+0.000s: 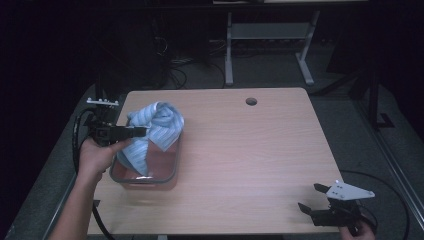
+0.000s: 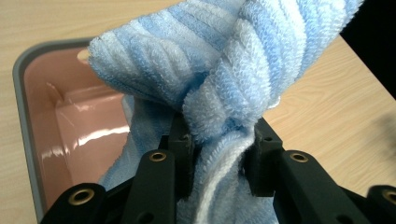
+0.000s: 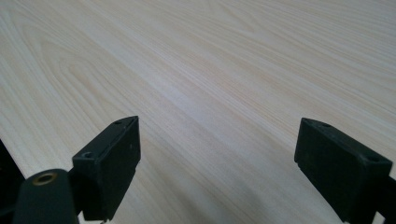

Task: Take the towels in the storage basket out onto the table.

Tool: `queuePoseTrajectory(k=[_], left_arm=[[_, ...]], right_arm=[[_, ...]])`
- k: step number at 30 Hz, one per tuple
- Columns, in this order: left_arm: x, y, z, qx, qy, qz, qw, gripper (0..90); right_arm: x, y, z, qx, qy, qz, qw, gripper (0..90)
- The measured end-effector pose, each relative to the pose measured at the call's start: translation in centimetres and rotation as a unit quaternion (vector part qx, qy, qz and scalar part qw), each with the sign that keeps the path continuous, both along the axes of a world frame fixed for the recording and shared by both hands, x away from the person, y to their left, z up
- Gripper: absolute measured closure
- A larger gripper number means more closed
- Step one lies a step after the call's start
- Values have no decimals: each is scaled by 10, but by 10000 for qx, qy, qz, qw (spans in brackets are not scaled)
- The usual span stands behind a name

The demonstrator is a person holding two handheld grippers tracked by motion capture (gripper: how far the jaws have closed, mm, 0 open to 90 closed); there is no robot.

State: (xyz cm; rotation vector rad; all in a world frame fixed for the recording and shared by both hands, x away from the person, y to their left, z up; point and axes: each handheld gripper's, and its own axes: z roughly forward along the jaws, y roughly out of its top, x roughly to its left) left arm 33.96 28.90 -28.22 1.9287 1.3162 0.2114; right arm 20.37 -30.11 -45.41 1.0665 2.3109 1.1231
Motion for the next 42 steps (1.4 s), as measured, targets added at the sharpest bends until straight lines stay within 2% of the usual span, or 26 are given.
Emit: queuePoseTrajectory(k=[7, 13, 23, 37, 42], left_arm=[[-1, -9, 19, -25, -72, -112, 9999, 682], [1, -17, 28, -81, -133, -197, 9997, 682], [6, -43, 44, -110, -190, -439, 9988, 682], [17, -88, 55, -18, -146, -802, 9967, 682], [19, -98, 57, -34, -131, -883, 9960, 682]], right_arm=[[0, 0, 0, -15, -25, 16, 10000, 138], [1, 0, 0, -14, -8, 24, 10000, 138], [2, 1, 0, -44, -16, 33, 10000, 138], [2, 0, 1, -14, -23, 12, 10000, 138], [2, 0, 1, -9, -23, 1, 10000, 138]])
